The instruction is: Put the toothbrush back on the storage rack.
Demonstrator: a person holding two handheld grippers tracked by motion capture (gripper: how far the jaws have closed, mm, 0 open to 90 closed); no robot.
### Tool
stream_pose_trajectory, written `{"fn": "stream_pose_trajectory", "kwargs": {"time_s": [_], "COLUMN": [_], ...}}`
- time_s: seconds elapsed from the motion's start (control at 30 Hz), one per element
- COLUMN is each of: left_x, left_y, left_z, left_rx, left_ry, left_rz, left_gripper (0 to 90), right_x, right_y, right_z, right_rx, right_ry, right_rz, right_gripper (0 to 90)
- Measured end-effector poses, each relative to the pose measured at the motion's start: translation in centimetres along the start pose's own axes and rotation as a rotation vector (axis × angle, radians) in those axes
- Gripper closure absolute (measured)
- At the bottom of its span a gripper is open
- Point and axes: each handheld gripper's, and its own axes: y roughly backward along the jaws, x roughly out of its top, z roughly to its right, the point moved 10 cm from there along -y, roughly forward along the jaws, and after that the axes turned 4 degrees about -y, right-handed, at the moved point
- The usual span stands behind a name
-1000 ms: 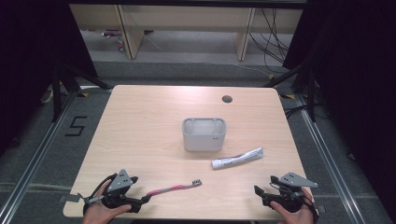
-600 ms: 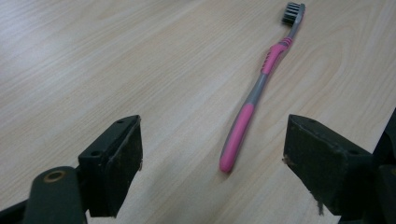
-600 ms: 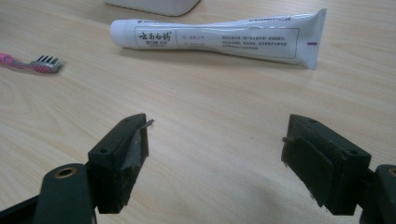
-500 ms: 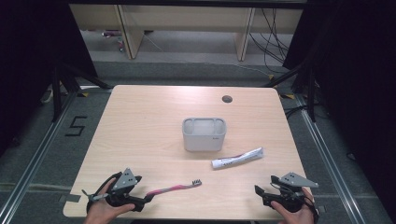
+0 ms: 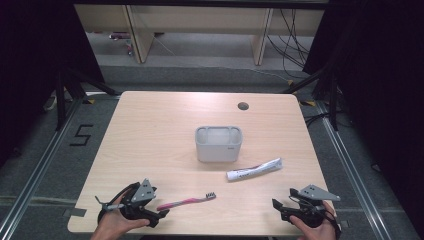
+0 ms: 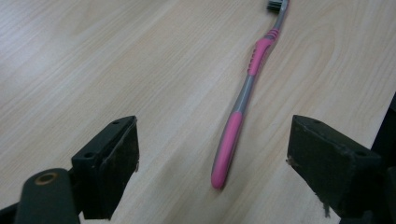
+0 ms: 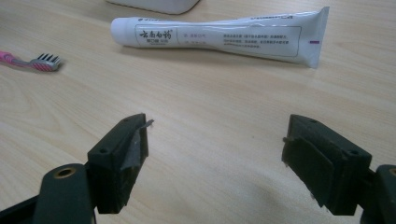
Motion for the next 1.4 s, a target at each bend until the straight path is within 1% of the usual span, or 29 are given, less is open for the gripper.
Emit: {"fn": "stream_pose_trajectory", "kwargs": {"time_s": [0.03, 0.13, 0.17, 0.23, 0.27, 0.3, 0.33, 0.37, 0.4, 0.43, 0.47, 0.5, 0.53, 0.63, 0.7, 0.73, 0.77, 0.8, 0.83, 0.9, 0.93, 0.97, 1.07, 1.1, 1.17, 1.2, 1.3, 1.37, 1.4], "left_x": [0.2, 0.4, 0.5, 0.7, 0.8, 1.0, 1.0, 1.1, 1.2, 1.3, 1.5, 1.5, 1.6, 2.0, 2.3, 2.4, 2.4, 2.5, 2.6, 2.7, 2.8, 2.9, 3.2, 3.2, 3.3, 3.5, 3.7, 3.9, 4.0], "left_y": [-0.1, -0.3, -0.4, -0.5, -0.6, -0.7, -0.7, -0.7, -0.8, -0.8, -1.0, -1.0, -1.0, -1.2, -1.5, -1.6, -1.8, -1.9, -2.1, -2.4, -2.6, -2.7, -3.1, -3.2, -3.3, -3.4, -3.5, -3.6, -3.6], "left_z": [0.2, 0.2, 0.1, 0.2, 0.2, 0.3, 0.3, 0.4, 0.4, 0.4, 0.5, 0.5, 0.6, 0.8, 0.9, 1.0, 1.2, 1.4, 1.6, 1.7, 1.8, 1.8, 2.0, 2.0, 2.0, 2.1, 2.2, 2.3, 2.4], "left_rx": [-0.012, -0.012, -0.004, -0.017, -0.014, -0.016, -0.016, -0.033, -0.035, -0.037, -0.048, -0.048, -0.068, -0.083, -0.090, -0.094, -0.102, -0.106, -0.113, -0.114, -0.117, -0.120, -0.130, -0.133, -0.129, -0.133, -0.138, -0.134, -0.137], "left_ry": [0.001, -0.009, -0.012, -0.012, -0.012, -0.014, -0.014, -0.024, -0.026, -0.027, -0.036, -0.036, -0.054, -0.061, -0.077, -0.091, -0.106, -0.117, -0.126, -0.142, -0.142, -0.150, -0.153, -0.164, -0.175, -0.188, -0.188, -0.200, -0.207], "left_rz": [0.000, -0.005, -0.008, -0.006, -0.009, -0.011, -0.011, -0.015, -0.014, -0.019, -0.029, -0.029, -0.062, -0.070, -0.092, -0.104, -0.116, -0.125, -0.131, -0.148, -0.150, -0.159, -0.169, -0.176, -0.190, -0.211, -0.229, -0.249, -0.259], "left_gripper": [17.4, 18.2, 18.2, 19.8, 19.8, 20.9, 23.1, 25.3, 26.6, 26.6, 30.6, 32.5, 34.2, 39.2, 40.9, 43.1, 43.1, 45.7, 45.7, 47.6, 48.9, 50.2, 53.0, 54.0, 56.4, 58.4, 60.0, 60.9, 61.8], "right_x": [0.0, 0.0, 0.0, 0.0, 0.0, -0.1, -0.1, -0.1, 0.0, 0.0, -0.2, -0.2, -0.1, -0.1, -0.1, 0.0, 0.0, -0.1, -0.1, -0.2, -0.2, -0.2, -0.3, -0.3, -0.3, -0.4, -0.3, -0.4, -0.4], "right_y": [0.0, 0.0, 0.0, 0.0, 0.0, 0.0, 0.0, 0.0, -0.1, -0.1, -0.1, -0.1, -0.2, -0.2, -0.2, -0.2, -0.2, -0.2, -0.2, -0.2, -0.3, -0.3, -0.4, -0.4, -0.4, -0.3, -0.3, -0.3, -0.4], "right_z": [0.0, 0.1, 0.1, 0.1, 0.1, -0.2, -0.2, -0.2, -0.3, -0.3, -0.1, -0.1, 0.0, -0.1, 0.0, 0.0, 0.0, -0.1, -0.1, -0.2, -0.3, -0.3, -0.4, -0.6, -0.5, -0.6, -0.6, -0.7, -0.6], "right_rx": [0.001, -0.008, -0.008, -0.008, -0.008, -0.001, 0.000, 0.000, 0.003, 0.003, -0.001, -0.001, -0.004, -0.006, -0.005, -0.006, -0.005, -0.003, -0.003, 0.000, 0.009, 0.008, 0.009, 0.015, 0.001, 0.007, 0.008, 0.011, 0.011], "right_ry": [0.003, 0.007, 0.006, 0.009, 0.009, -0.019, -0.017, -0.016, -0.016, -0.016, 0.002, 0.002, 0.025, 0.026, 0.028, 0.040, 0.039, 0.047, 0.047, 0.051, 0.050, 0.053, 0.064, 0.064, 0.073, 0.068, 0.071, 0.064, 0.085], "right_rz": [0.000, 0.003, 0.002, 0.002, 0.002, -0.010, -0.009, -0.009, 0.006, 0.006, -0.014, -0.014, -0.005, -0.004, -0.005, 0.002, 0.001, -0.010, -0.010, -0.015, -0.018, -0.018, -0.015, -0.021, -0.024, -0.030, -0.030, -0.034, -0.030], "right_gripper": [22.3, 22.3, 22.3, 22.3, 22.3, 22.3, 22.4, 22.3, 22.3, 22.3, 22.6, 22.6, 22.8, 22.9, 22.9, 22.9, 22.9, 23.2, 23.2, 23.3, 23.3, 23.3, 23.8, 23.8, 23.8, 24.0, 24.0, 24.0, 24.2]}}
